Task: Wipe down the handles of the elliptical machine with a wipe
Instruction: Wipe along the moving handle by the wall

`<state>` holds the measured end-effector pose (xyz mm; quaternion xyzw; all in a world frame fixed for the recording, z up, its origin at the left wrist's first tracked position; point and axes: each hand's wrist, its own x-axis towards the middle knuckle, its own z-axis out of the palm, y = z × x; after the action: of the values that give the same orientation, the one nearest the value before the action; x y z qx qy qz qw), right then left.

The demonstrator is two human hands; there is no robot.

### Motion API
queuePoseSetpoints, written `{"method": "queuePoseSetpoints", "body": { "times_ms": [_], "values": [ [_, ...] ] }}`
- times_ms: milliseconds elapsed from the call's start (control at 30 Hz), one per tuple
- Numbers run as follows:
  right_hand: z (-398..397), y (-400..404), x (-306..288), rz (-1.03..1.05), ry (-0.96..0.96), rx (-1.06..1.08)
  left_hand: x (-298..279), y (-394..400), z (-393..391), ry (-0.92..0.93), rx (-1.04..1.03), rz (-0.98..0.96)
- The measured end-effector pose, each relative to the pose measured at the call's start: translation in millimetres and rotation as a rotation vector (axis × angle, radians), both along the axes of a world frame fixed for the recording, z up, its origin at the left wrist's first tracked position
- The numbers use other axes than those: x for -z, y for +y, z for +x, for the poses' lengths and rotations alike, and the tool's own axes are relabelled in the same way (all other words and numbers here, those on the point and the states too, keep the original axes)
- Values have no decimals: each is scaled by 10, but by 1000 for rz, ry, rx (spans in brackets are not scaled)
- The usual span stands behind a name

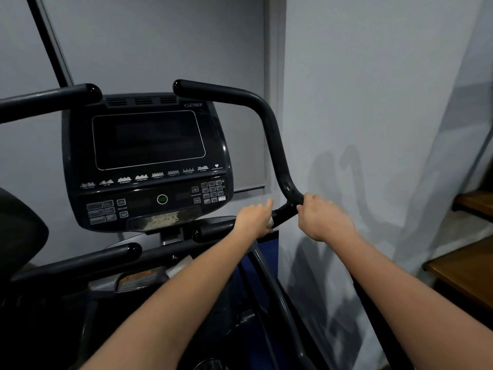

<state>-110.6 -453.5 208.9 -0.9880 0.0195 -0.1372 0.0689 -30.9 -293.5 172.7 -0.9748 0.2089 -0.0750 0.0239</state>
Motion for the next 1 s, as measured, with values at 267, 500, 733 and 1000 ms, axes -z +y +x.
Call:
{"method": "queuePoseSetpoints", "body": {
  "times_ms": [267,500,733,1000],
  "values": [
    [-46,7,-32,43,30,21,12,1016,-300,-180,41,92],
    [-91,37,-23,4,10,23,-181,1207,-458,135,-76,13],
    [-34,26,10,-7,-9,17,-241,444,-281,163,-8,59],
    [15,-2,7,27,-2,4,-21,16,5,71,18,29]
  ]
}}
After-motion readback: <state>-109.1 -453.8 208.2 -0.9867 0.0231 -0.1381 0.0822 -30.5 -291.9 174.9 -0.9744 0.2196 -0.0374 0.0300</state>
